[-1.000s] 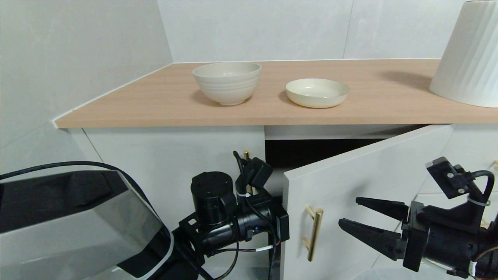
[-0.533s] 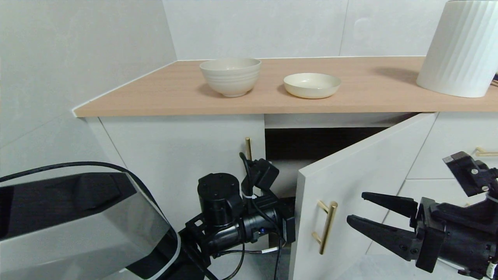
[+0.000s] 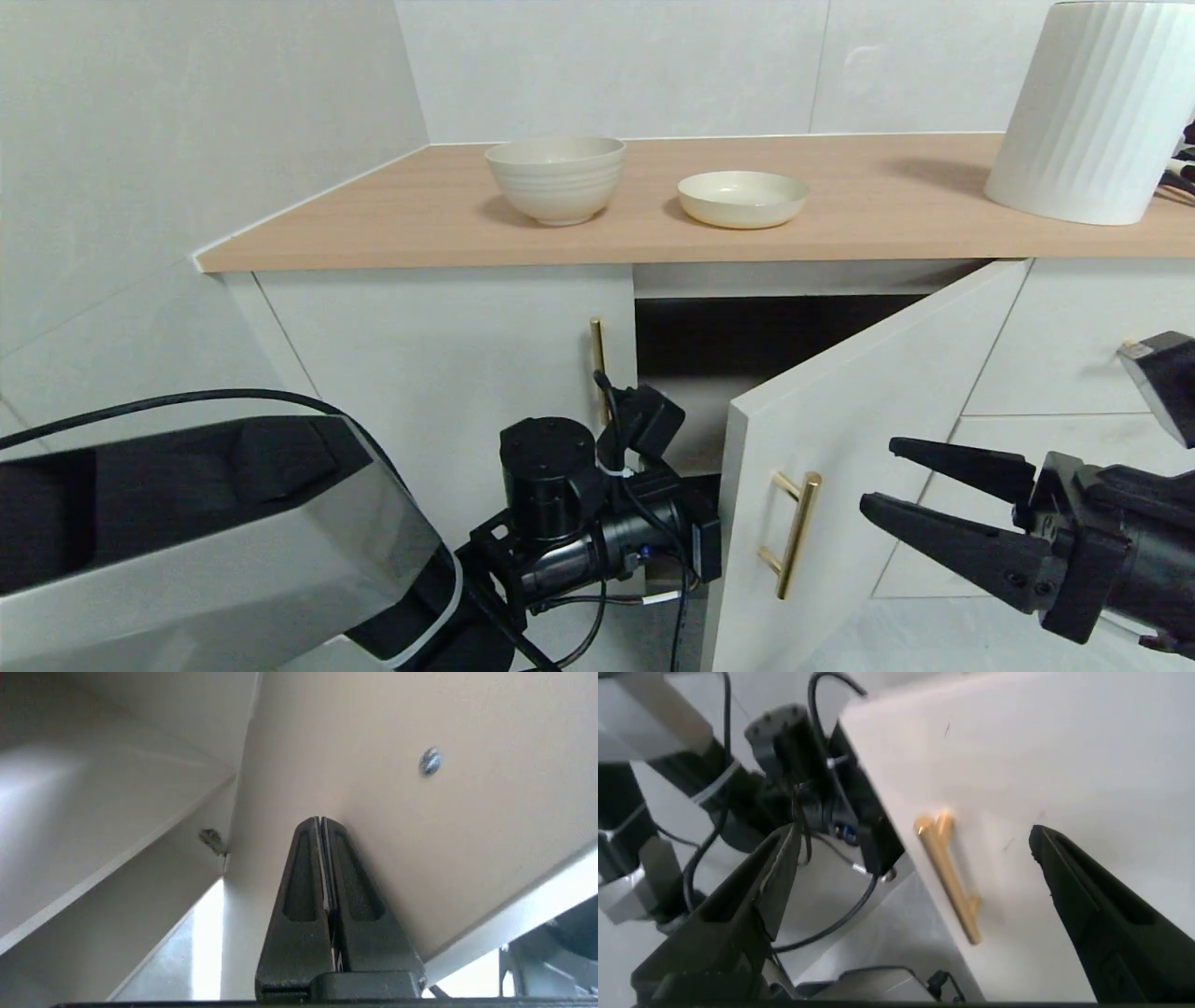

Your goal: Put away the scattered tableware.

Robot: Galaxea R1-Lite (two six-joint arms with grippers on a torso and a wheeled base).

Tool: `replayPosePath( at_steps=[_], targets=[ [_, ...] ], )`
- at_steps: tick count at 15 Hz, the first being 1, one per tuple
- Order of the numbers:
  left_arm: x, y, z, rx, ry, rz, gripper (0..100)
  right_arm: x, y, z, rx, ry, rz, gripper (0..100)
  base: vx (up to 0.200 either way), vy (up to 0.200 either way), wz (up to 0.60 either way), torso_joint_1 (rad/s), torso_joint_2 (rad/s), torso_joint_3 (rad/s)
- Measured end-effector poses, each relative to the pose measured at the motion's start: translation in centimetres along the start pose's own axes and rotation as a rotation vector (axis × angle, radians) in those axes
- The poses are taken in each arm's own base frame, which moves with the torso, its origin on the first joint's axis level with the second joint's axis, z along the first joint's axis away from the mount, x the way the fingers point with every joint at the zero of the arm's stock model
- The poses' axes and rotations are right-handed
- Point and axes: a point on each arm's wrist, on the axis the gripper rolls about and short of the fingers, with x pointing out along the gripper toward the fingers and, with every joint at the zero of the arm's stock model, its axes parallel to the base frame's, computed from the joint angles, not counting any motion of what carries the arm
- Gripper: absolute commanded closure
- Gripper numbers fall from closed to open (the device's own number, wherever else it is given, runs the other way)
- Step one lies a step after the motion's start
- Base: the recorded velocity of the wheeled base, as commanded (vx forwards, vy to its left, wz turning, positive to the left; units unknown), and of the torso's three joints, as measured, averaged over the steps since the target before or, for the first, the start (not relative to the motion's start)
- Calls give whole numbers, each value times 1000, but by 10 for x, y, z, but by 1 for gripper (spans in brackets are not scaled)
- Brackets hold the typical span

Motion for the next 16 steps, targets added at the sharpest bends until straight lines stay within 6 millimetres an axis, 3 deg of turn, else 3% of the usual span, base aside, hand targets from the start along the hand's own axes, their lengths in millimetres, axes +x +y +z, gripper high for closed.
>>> replayPosePath(
  at_steps=[7, 13, 16],
  targets=[
    [3, -3, 9, -1, 1, -8, 100, -17, 5, 30, -36, -109, -25, 0, -29, 0, 0, 2, 0, 2],
    [8, -5, 9, -1, 2, -15, 100, -28, 11, 44, -55, -160, -29, 0, 0, 0, 0, 0, 0, 0],
    [9, -10, 8, -11, 29, -17, 100, -31, 13, 46, -60, -173, -24, 0, -200, 0, 0, 10, 6, 1]
  ],
)
